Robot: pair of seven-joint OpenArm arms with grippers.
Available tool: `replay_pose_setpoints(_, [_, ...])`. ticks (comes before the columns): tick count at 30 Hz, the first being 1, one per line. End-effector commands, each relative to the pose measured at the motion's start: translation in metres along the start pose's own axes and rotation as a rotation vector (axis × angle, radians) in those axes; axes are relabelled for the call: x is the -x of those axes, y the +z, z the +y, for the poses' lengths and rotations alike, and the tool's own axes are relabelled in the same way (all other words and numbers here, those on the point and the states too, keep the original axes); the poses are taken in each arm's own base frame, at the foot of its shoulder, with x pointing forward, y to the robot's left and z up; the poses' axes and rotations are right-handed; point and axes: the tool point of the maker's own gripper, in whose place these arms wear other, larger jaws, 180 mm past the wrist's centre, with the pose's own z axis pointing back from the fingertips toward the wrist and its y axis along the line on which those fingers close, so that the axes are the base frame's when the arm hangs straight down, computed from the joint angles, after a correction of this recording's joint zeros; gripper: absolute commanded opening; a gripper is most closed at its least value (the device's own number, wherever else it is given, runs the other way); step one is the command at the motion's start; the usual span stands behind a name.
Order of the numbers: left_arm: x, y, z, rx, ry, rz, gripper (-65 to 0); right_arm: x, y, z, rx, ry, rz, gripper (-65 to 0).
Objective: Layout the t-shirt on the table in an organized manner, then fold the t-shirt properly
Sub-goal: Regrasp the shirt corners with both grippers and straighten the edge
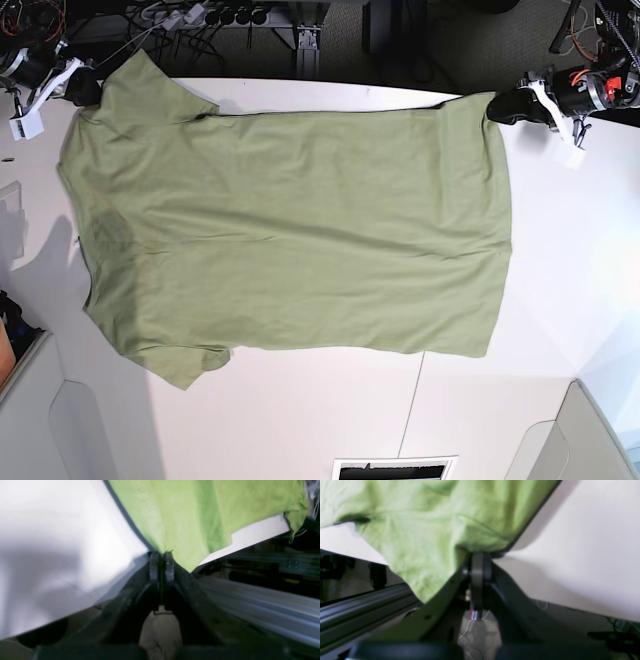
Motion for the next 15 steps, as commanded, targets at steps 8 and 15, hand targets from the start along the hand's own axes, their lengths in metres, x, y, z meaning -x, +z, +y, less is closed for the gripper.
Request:
replay_pose_setpoints(8, [-0.035, 0.025, 0.006, -0.06, -0.125, -0.003, -65.0, -0.077, 0.013, 0.005, 0.002, 0.106, -0.187, -65.0])
replay_pose_setpoints(15, [-0.101, 0.03, 0.006, -0.093, -0.203, -0.181, -65.0, -0.131, 0.016, 0.009, 0.011, 0.158, -0.306, -65.0])
